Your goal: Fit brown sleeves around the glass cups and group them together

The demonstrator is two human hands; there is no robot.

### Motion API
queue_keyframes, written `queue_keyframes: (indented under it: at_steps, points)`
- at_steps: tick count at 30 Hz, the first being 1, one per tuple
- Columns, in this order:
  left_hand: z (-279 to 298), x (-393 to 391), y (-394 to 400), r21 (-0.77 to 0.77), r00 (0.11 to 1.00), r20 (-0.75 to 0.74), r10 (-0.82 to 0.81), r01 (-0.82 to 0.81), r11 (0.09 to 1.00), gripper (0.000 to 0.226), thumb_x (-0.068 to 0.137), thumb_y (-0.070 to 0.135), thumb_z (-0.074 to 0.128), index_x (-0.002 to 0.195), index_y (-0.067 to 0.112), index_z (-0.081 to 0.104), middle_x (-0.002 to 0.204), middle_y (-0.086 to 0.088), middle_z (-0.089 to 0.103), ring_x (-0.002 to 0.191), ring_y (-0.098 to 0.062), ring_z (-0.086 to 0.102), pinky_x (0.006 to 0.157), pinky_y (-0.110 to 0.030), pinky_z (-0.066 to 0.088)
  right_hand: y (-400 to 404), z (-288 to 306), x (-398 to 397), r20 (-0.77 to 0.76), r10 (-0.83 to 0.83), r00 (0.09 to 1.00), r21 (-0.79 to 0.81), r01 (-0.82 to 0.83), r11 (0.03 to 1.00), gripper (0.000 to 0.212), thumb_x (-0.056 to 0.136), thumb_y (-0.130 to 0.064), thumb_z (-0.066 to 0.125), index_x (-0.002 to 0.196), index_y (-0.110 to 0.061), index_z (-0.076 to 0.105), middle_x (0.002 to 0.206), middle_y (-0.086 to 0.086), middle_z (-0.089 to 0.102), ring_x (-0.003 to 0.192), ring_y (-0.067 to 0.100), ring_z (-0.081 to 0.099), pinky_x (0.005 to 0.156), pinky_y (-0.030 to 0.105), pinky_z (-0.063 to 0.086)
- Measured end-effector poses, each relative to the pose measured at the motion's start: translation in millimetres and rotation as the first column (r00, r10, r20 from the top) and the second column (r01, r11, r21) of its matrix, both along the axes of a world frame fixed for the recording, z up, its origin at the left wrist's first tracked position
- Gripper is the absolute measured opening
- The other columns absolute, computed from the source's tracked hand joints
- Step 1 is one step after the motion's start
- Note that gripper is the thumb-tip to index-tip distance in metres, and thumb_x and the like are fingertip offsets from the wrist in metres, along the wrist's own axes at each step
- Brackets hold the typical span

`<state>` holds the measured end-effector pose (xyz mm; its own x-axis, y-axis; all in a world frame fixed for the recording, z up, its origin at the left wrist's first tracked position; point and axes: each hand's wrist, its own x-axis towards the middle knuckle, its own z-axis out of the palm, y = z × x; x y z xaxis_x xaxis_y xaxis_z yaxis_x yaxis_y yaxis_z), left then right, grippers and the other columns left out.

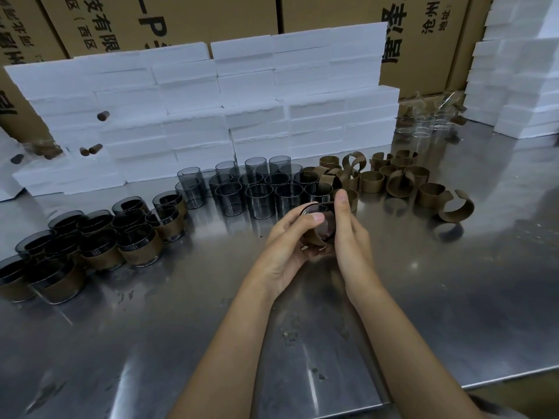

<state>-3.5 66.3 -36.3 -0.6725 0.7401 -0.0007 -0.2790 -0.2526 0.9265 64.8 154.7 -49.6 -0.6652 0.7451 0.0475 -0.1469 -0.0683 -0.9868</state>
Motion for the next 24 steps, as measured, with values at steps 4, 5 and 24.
queue_keyframes:
  at_steps: [4, 5, 24]
  points:
    - [1, 0, -1, -0.048, 0.996, -0.074, 0.039, -0.042, 0.998, 0.076, 0.061, 0.039, 0.082, 0.132, 0.016, 0.068, 0.122, -0.022, 0.07, 0.1, -0.026, 0.067, 0.072, -0.032, 0.056, -1, -1, 2, 0.028, 0.065, 0.997, 0.043, -0.066, 0.997, 0.061, 0.082, -0.086, 0.045, 0.109, -0.041, 0.075, 0.098, -0.022, 0.077, 0.095, -0.007, 0.07, 0.089, 0.027, 0.056]
    - [2, 0, -1, -0.055, 0.996, -0.08, 0.037, -0.041, 0.998, 0.073, 0.062, 0.038, 0.082, 0.131, 0.018, 0.069, 0.124, -0.023, 0.069, 0.1, -0.027, 0.067, 0.073, -0.033, 0.056, -1, 0, 2, 0.033, 0.064, 0.997, 0.05, -0.065, 0.997, 0.057, 0.086, -0.084, 0.044, 0.109, -0.042, 0.075, 0.095, -0.025, 0.076, 0.092, -0.011, 0.069, 0.084, 0.023, 0.055]
    - [2, 3, 7, -0.162, 0.972, -0.024, 0.234, -0.235, 0.958, 0.036, 0.103, 0.045, 0.053, 0.099, 0.016, 0.074, 0.095, -0.006, 0.079, 0.09, -0.021, 0.074, 0.079, -0.039, 0.062, 8, 8, 4, -0.068, 0.01, 0.998, -0.283, -0.029, 0.959, 0.02, 0.094, -0.033, 0.064, 0.095, -0.015, 0.073, 0.1, 0.01, 0.075, 0.092, 0.025, 0.071, 0.081, 0.036, 0.057]
